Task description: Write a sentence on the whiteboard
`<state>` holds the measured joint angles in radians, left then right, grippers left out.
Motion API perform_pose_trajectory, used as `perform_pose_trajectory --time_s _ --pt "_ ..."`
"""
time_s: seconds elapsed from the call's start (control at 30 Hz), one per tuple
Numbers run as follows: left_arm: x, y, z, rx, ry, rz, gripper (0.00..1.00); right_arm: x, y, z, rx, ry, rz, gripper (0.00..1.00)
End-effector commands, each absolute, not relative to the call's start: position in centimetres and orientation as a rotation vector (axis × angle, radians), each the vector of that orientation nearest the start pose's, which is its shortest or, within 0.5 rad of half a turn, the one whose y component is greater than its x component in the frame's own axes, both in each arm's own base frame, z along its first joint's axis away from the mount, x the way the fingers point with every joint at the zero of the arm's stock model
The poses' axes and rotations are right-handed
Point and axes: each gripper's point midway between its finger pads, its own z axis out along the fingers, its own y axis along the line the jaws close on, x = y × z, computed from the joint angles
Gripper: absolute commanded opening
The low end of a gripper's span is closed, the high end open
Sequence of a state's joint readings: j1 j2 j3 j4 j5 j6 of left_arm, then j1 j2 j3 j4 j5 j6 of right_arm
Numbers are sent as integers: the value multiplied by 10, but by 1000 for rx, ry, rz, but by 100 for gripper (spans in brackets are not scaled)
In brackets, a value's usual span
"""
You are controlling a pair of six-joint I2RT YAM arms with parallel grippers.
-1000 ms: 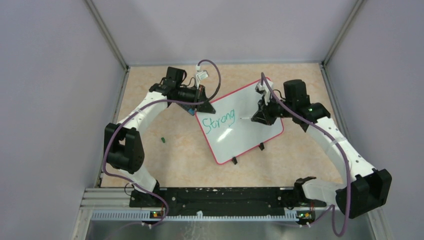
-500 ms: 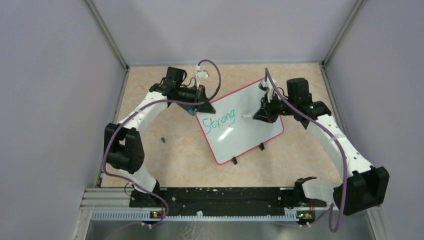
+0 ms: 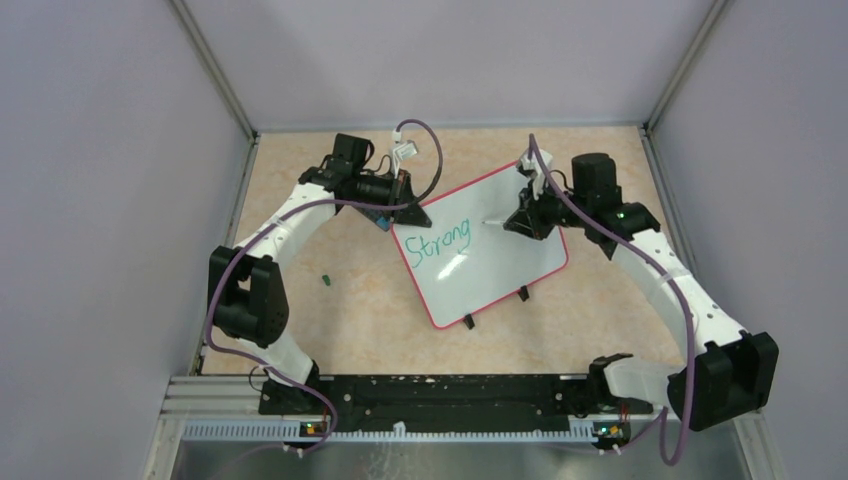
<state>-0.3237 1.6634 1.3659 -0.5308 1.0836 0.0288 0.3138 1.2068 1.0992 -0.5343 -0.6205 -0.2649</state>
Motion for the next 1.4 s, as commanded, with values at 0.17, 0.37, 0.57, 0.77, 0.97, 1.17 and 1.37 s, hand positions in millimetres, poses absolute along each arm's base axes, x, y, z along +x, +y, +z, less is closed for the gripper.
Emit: perform_pose_trajectory --time_s 0.17,0.37,0.57,0.77,0.97,1.17,1.37 --pt "285 -280 215 992 2024 -1487 0 299 200 241 -933 1892 650 0" --pt "285 -280 216 993 2022 -1487 0 305 201 239 -927 1896 625 0" --pt "284 -281 216 996 2022 -1490 0 310 206 242 -923 1888 622 0" --pt "284 -281 216 999 2020 -1489 0 308 216 242 -949 1878 631 0" --pt "285 -281 215 999 2024 -1486 0 303 221 234 -973 1890 636 0" --pt "285 -282 214 999 2027 -1487 0 295 215 217 -985 1928 624 0" --pt "284 -282 214 1000 2028 -1492 0 287 211 206 -992 1952 620 0"
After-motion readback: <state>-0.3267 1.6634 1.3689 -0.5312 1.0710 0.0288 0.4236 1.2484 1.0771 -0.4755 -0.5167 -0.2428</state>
